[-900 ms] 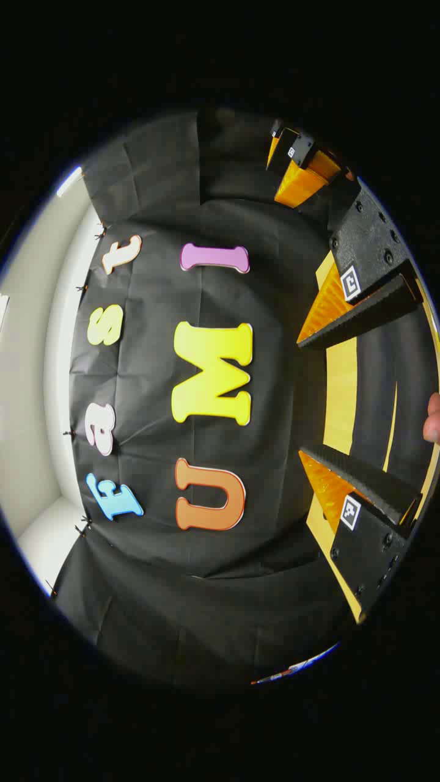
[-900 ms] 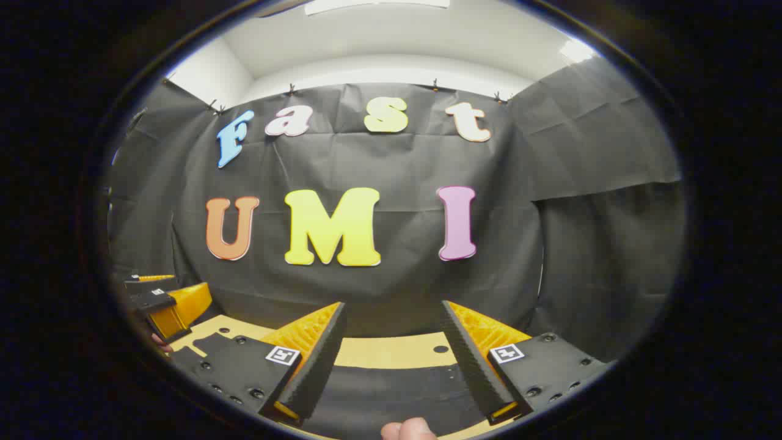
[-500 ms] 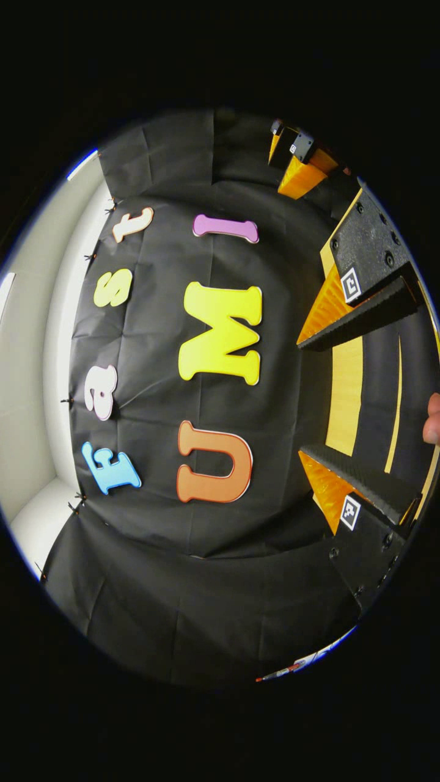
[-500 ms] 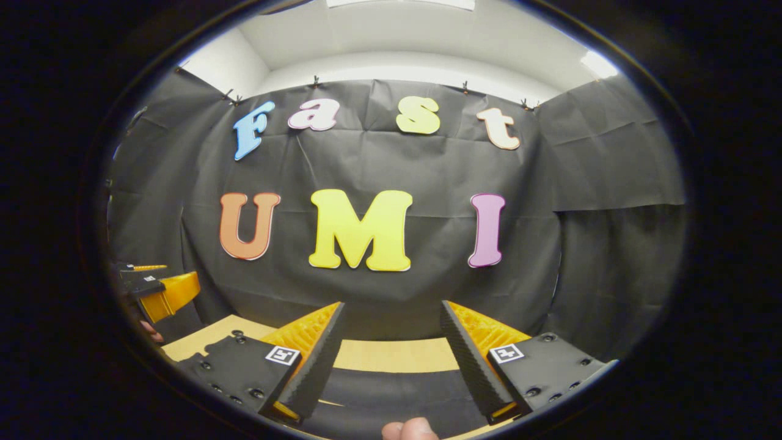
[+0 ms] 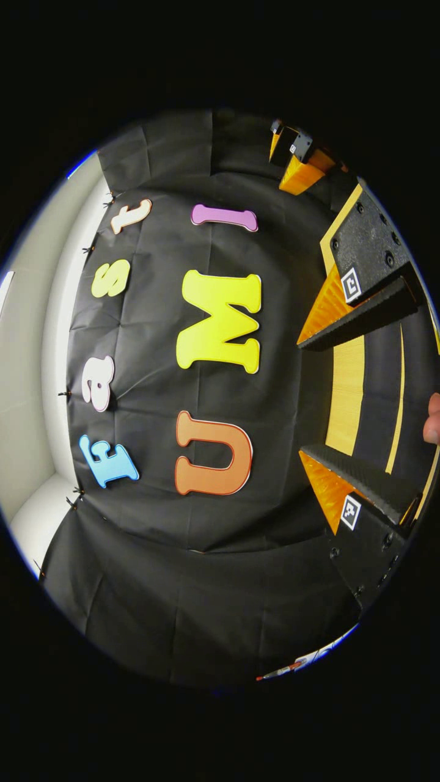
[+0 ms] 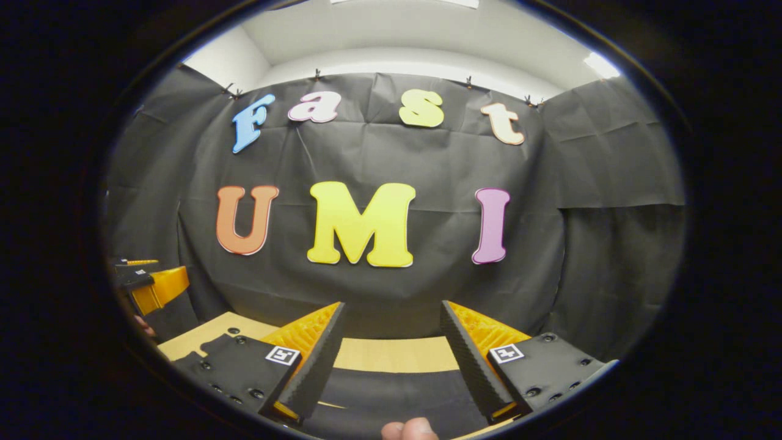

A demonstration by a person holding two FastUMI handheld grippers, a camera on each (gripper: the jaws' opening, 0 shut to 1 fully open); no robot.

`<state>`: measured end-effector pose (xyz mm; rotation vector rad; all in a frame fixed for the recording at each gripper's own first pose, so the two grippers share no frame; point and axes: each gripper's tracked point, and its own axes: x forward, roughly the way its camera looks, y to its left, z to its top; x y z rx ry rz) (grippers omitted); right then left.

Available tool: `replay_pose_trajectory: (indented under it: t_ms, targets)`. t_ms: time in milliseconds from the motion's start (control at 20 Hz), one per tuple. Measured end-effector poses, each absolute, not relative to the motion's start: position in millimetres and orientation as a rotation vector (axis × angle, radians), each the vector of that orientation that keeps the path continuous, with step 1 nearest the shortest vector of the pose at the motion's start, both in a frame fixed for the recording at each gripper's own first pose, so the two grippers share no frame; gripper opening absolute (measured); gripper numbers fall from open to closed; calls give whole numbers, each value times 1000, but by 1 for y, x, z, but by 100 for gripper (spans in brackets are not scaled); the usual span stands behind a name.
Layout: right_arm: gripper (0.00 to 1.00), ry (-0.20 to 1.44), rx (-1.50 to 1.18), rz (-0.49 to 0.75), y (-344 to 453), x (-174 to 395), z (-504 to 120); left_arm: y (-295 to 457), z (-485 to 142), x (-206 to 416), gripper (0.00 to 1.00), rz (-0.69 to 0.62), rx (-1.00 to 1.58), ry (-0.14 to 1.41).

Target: Grasp the waist and the cuffs of the jeans and fold them to make the two legs overlap; first hold the waist and fold one-third of the jeans toward the cuffs, then hold the cuffs and fold the remaining one-third in the same direction to finish folding.

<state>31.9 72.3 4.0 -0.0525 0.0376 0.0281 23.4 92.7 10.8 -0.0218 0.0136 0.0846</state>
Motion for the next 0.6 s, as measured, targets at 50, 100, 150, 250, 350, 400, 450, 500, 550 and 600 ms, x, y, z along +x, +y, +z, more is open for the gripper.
replay_pose_trajectory:
  t_ms: [50, 100, 150, 250, 350, 400, 450, 500, 550, 600]
  targets:
    - [97, 39, -57, 29, 73, 32, 4, 95, 9, 24, 98, 86, -20, 18]
    - [93, 37, -60, 29, 73, 33, 4, 96, 8, 26, 98, 88, -22, 21]
    - [93, 37, -61, 27, 73, 35, 4, 97, 7, 26, 98, 91, -26, 22]
    - [97, 40, -62, 24, 70, 34, 3, 102, 7, 27, 98, 97, -27, 21]
    - [92, 39, -68, 16, 66, 35, 4, 102, 7, 28, 98, 101, -24, 19]
    - [92, 37, -70, 12, 62, 35, 3, 103, 7, 28, 98, 102, -22, 18]
    - [92, 39, -72, 12, 60, 36, 3, 103, 5, 29, 98, 104, -20, 23]
    - [97, 44, -73, 13, 57, 37, 0, 102, 2, 29, 100, 105, -20, 30]
    - [96, 51, -72, 17, 55, 38, -1, 102, -1, 28, 100, 107, -22, 38]
    - [96, 60, -74, 17, 50, 39, -5, 104, -4, 28, 100, 111, -27, 52]
